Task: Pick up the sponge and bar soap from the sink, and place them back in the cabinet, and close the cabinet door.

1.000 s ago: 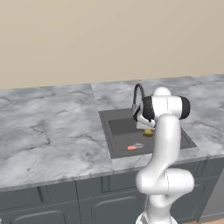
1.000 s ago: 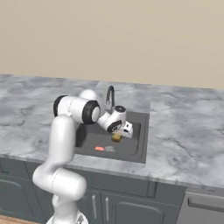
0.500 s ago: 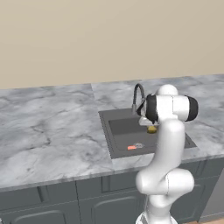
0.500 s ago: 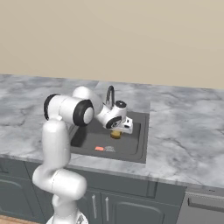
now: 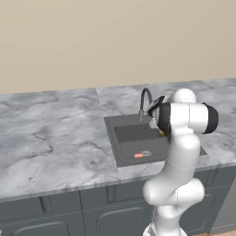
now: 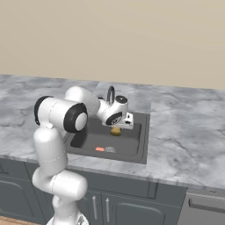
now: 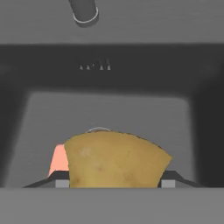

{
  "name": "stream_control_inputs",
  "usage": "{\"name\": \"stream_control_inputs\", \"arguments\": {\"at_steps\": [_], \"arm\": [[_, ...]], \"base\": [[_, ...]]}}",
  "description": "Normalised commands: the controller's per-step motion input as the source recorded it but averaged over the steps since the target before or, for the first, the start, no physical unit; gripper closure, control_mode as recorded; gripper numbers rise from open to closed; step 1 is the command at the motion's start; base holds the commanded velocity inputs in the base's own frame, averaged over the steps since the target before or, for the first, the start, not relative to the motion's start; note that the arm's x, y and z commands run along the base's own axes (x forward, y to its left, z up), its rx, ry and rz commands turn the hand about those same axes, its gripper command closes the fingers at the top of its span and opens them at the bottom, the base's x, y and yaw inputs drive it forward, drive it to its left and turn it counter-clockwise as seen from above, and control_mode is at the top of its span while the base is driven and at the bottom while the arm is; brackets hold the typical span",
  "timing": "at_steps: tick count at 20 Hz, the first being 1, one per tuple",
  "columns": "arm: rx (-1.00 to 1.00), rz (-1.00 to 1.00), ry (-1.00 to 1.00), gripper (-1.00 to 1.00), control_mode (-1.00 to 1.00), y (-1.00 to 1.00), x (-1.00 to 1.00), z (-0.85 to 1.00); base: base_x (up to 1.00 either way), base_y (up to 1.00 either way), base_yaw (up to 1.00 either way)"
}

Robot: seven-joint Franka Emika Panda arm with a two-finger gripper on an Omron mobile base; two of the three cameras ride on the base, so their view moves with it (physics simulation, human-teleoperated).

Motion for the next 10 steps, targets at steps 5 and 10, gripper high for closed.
{"name": "stream_control_inputs", "arguments": {"at_steps": [5, 10], "arm": [[0.00, 0.04, 0.00, 1.00, -1.00, 0.00, -0.18, 0.56], [0.00, 0.01, 0.00, 1.00, -1.00, 0.09, -0.21, 0.44]], "base": [[0.00, 0.00, 0.00], [0.00, 0.00, 0.00]]}}
